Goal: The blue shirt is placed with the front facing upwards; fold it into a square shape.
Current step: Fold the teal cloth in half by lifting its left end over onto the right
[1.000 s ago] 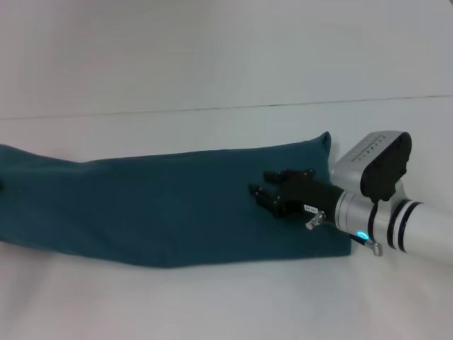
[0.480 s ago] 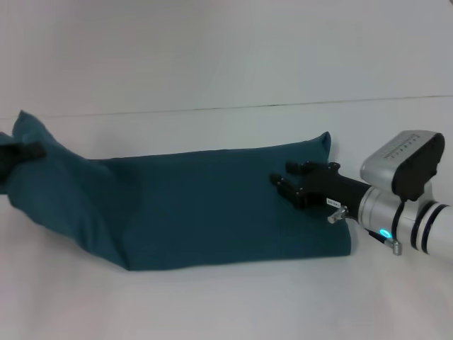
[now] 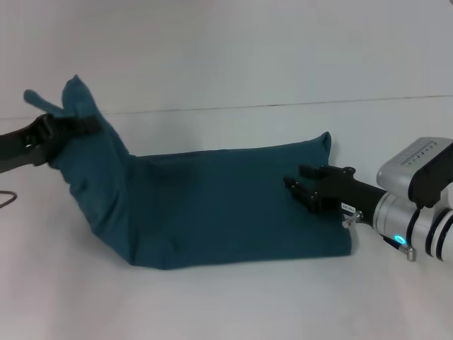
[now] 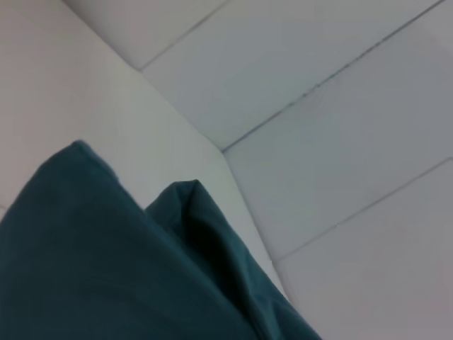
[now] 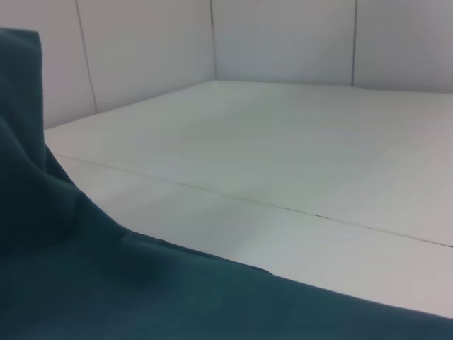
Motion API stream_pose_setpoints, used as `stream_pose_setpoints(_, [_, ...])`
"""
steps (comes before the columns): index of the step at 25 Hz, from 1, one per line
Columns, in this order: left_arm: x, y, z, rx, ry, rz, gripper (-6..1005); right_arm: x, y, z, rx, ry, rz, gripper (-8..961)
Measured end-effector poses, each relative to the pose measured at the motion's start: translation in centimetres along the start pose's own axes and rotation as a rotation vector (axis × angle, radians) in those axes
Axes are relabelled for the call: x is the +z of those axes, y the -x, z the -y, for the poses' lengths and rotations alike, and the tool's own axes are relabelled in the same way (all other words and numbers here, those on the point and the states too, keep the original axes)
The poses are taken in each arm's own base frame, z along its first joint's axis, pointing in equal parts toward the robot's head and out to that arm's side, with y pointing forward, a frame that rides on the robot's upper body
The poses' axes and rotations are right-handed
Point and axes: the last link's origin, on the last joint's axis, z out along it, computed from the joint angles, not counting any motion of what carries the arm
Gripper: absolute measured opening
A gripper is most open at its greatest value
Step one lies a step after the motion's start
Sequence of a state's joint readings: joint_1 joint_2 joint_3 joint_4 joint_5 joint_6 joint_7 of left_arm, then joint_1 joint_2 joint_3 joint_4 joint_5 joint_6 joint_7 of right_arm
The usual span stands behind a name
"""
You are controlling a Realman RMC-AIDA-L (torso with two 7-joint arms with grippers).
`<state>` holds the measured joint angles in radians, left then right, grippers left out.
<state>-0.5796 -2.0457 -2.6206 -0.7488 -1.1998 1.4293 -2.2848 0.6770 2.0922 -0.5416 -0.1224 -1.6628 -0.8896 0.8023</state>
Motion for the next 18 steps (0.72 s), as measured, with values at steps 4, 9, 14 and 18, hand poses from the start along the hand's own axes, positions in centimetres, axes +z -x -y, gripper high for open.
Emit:
stream_pose_setpoints(4, [1.2,0.1,-0.8,0.009,0.025,0.018,80,-0.1,-0.2,0.1,0.003,-0.004,-0.001,418])
stream_pose_setpoints(9, [2.6,0.1,-1.9,0.026,0.056,0.041,80,-0.2,-0.2,0.2,0.01,-0.012,0.002,419])
stream_pose_setpoints(14, [4.0,0.2,-2.9,0.041,0.084,0.06,80,-0.7,-0.6,0.7,0.016,-0.031,0.001,417])
stream_pose_setpoints(18, [5.0,0.2,-3.6,0.048,0.099,0.064,80,-1.4,-1.0,1.2,0.029,-0.058,0.004,417])
